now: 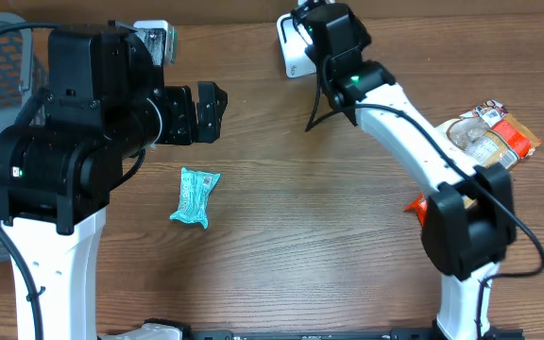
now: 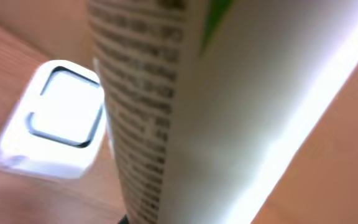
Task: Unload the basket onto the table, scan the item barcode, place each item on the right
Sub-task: 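Lift the white tube and carry it to the white scanner, then hold the white tube in front of the scanner window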
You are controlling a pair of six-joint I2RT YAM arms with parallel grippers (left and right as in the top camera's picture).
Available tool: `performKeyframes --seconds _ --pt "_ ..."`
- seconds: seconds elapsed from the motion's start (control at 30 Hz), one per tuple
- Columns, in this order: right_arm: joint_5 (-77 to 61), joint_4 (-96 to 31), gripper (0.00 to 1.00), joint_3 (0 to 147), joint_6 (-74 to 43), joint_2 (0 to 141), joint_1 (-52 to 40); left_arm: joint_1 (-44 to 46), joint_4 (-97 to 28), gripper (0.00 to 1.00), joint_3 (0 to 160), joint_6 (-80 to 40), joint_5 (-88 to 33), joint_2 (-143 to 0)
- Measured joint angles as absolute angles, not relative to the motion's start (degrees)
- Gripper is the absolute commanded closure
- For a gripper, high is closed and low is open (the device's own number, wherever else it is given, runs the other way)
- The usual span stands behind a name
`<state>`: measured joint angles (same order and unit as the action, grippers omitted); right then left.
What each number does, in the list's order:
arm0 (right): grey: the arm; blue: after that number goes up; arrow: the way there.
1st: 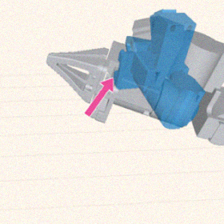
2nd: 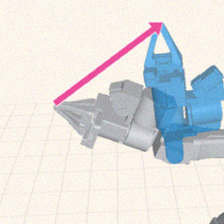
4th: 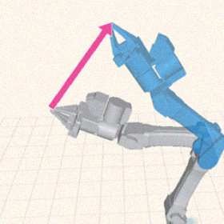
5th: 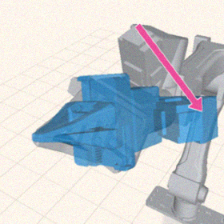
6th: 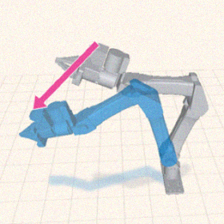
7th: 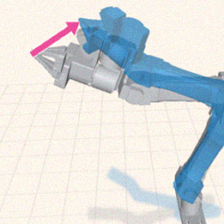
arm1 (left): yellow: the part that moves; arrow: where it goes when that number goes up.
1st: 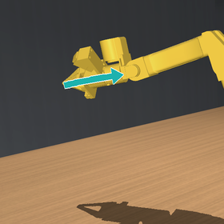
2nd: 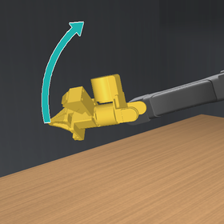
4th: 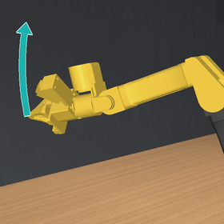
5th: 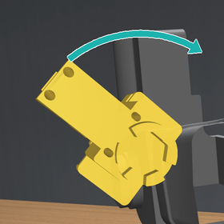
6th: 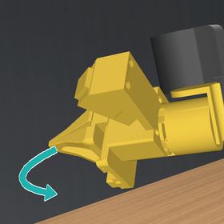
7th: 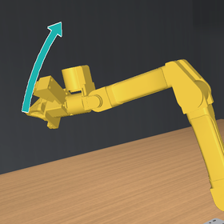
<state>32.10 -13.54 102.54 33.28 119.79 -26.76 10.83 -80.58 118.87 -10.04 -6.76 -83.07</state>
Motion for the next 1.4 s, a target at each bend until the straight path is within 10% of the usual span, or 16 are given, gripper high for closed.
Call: performKeyframes --seconds 0.47,1.4 --pt "40.03 4.73 0.97 102.65 54.19 135.17 -26.44 10.83 -80.55 0.0 118.87 -10.07 -6.87 -83.07" --pt "40.27 9.17 0.96 102.87 55.68 141.4 -24.73 10.83 -80.58 0.0 118.87 -10.04 -6.87 -83.07"
